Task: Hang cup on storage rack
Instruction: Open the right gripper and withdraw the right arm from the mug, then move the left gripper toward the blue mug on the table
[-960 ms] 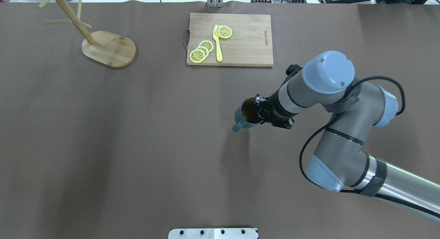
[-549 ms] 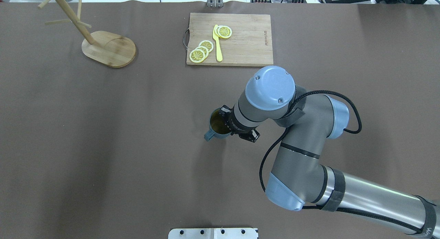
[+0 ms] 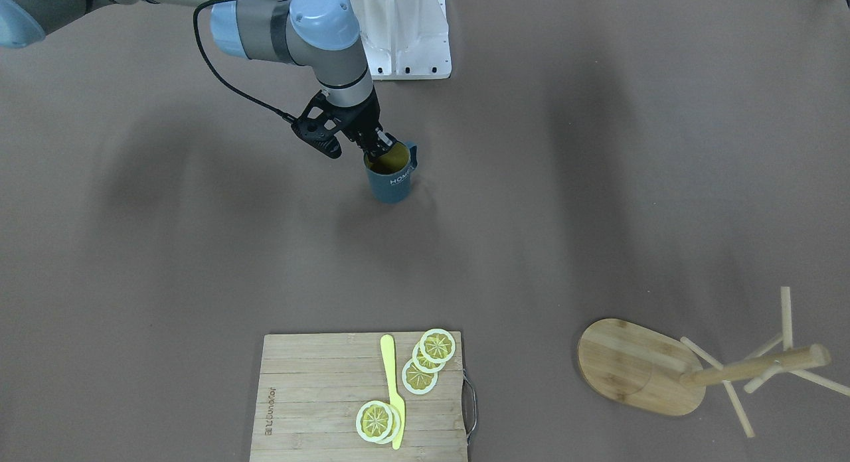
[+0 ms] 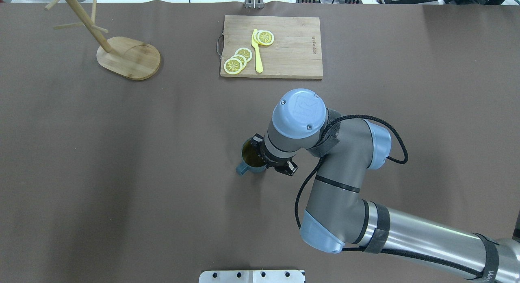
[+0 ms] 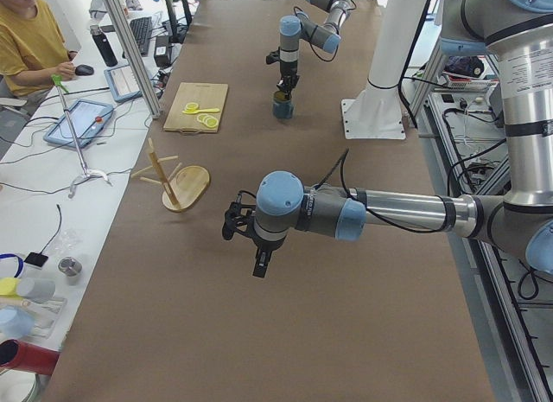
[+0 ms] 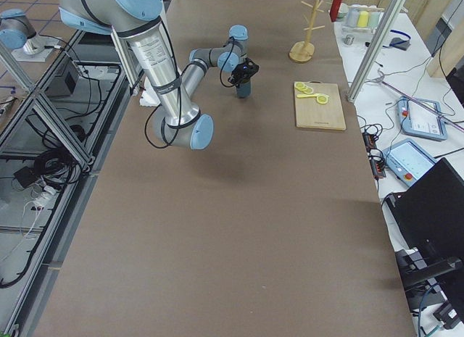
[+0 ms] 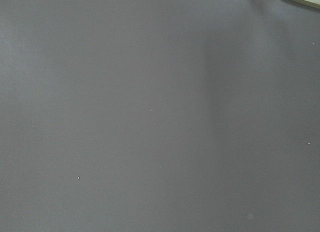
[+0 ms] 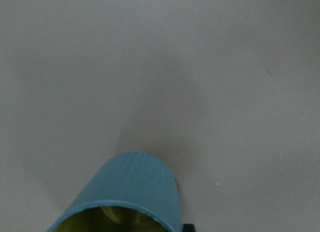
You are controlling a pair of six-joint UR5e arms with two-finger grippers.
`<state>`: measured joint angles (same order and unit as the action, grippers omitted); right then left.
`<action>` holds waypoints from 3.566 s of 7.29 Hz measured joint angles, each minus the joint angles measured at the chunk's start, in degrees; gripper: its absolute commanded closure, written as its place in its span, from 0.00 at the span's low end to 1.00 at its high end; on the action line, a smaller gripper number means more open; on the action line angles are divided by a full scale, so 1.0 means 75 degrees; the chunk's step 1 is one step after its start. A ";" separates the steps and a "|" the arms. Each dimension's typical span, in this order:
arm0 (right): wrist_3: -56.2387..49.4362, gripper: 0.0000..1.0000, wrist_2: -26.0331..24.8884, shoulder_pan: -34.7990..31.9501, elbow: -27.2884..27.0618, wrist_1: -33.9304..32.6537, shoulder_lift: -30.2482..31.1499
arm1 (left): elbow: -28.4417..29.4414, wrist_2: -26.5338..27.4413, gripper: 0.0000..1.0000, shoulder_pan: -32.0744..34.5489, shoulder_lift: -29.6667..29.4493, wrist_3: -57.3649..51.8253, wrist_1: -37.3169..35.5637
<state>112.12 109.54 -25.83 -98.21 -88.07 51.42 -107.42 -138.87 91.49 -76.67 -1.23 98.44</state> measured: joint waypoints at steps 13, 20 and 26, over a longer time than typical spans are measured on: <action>-0.5618 0.00 0.1366 -0.2702 -0.1797 -0.0033 0.3164 | 0.0070 -0.1118 0.03 -0.2094 -0.0902 0.2584 0.5274; -1.2176 0.00 0.2871 -0.6132 0.0352 -0.0001 0.4425 | -0.0088 0.2146 0.10 -0.5661 -0.2787 0.3738 0.5448; -1.3890 0.00 0.3016 -0.6968 0.1210 0.0003 0.4489 | 0.0016 0.4113 0.14 -0.8256 -0.3866 0.4661 0.4934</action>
<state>7.95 132.17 -78.09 -89.14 -88.04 85.09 -107.30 -108.02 29.57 -105.66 33.73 135.44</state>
